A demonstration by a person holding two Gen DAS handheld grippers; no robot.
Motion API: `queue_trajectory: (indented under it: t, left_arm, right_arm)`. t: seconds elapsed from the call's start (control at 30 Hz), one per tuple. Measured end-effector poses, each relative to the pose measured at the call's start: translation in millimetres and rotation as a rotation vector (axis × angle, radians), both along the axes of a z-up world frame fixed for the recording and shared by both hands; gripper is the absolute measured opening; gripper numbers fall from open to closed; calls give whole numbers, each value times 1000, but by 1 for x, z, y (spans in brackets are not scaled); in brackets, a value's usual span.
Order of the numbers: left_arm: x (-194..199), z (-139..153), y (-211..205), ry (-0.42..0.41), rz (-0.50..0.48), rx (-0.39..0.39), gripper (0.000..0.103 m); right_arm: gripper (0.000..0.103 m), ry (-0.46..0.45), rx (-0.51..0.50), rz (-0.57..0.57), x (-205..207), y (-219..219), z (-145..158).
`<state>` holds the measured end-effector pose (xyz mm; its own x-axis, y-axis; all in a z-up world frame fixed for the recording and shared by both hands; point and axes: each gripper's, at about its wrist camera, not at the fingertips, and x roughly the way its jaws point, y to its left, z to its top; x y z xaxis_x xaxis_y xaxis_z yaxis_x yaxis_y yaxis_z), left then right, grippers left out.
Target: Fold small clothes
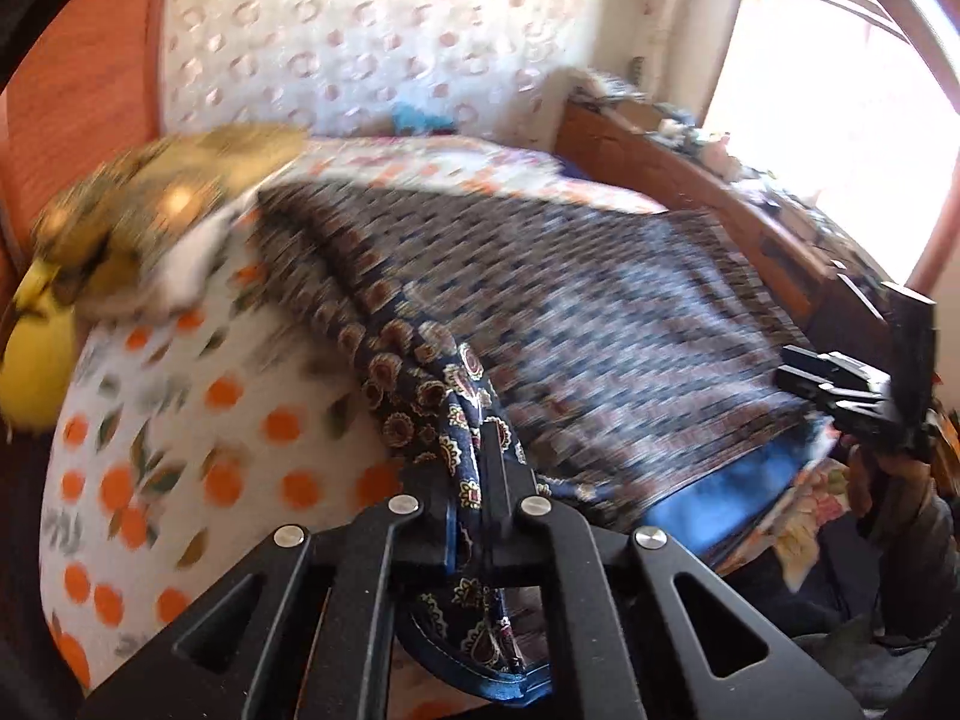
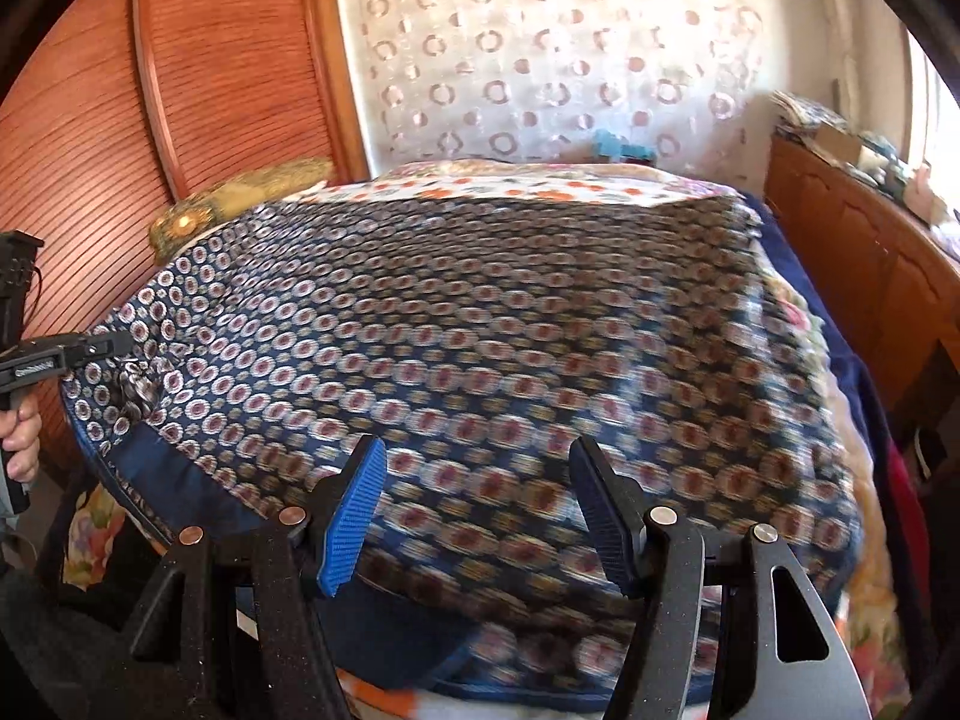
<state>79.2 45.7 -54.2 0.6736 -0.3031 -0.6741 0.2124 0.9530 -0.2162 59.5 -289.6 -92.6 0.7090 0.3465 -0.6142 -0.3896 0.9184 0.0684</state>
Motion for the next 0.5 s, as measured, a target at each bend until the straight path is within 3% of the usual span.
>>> queue_trajectory:
  t: [0.3, 0.5]
  left_arm:
    - [45, 59, -107, -84, -242, 15, 6]
    - [74, 76, -183, -83, -387, 2, 6]
  right_arm:
    - [65, -25, 45, -123, -33, -79, 14]
    - [65, -32, 64, -175, -52, -112, 15]
